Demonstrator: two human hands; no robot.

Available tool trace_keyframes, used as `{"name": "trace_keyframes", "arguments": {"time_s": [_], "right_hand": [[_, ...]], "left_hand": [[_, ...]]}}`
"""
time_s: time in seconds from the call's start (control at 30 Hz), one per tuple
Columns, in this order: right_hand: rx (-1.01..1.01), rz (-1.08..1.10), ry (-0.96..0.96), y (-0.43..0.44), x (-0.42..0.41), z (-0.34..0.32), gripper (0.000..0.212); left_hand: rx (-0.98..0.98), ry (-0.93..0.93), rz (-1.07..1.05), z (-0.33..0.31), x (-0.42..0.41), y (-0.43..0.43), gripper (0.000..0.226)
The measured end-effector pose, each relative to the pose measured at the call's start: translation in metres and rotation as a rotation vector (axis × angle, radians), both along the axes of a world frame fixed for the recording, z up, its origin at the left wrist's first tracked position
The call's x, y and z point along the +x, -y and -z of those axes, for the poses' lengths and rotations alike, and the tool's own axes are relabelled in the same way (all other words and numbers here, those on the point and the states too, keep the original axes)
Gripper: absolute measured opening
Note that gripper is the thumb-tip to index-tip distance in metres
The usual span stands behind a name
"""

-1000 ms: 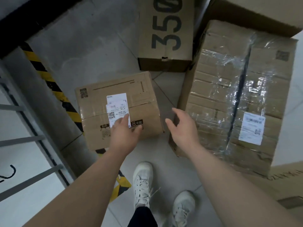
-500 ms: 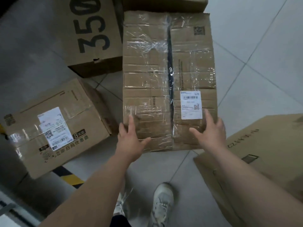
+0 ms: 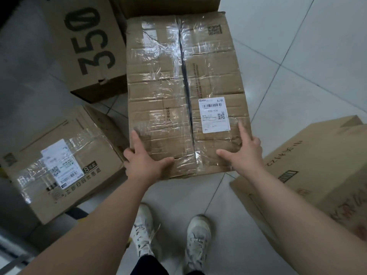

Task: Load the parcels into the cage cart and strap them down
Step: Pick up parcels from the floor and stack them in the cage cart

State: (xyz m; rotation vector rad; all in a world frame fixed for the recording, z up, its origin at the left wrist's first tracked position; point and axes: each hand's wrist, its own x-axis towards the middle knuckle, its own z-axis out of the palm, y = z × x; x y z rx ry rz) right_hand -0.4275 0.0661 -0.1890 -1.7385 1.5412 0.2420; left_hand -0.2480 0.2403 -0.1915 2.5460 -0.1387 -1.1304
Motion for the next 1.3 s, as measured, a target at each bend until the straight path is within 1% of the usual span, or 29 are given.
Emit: {"name": "trace_keyframes", "arguments": {"time_s": [0.13,0.4,0.57,0.67,0.8,1.0,1.2,1.3], "right_hand": [[-0.068,0.007,-0.013,-0.004,0.006,-0.060,0.094],[-0.108,-0.072,-0.098,-0.021,0.004,-0.206,0.078],[-0.157,-0.117,-0.082,-0.042,0.000,-0.295,0.076],[-0.192,-0.138,-0.019,-0.055,-0.002,-0.345,0.074],[-0.252,-0.186,0.089,-0.073,-0.004,-0.416,0.073],[-0.397,-0.335,0.226,-0.103,-0.003,-0.530,0.073],[-0.491,-0.464,0.441,-0.161,0.016,-0.626,0.073],[-0.514,-0.525,0.538,-0.200,0.032,-0.666,0.074]], "left_hand": [[0.034,0.038,0.023,-0.055,0.007,0.001,0.130],[0.004,-0.062,0.029,-0.188,0.000,-0.024,0.118],[-0.029,-0.019,0.008,-0.278,-0.009,-0.050,0.117],[-0.050,0.062,-0.012,-0.334,-0.015,-0.066,0.110],[-0.123,0.163,-0.090,-0.413,-0.028,-0.093,0.100],[-0.247,0.328,-0.226,-0.521,-0.054,-0.147,0.098],[-0.355,0.513,-0.378,-0.614,-0.068,-0.220,0.083],[-0.379,0.607,-0.447,-0.655,-0.070,-0.263,0.082]]}}
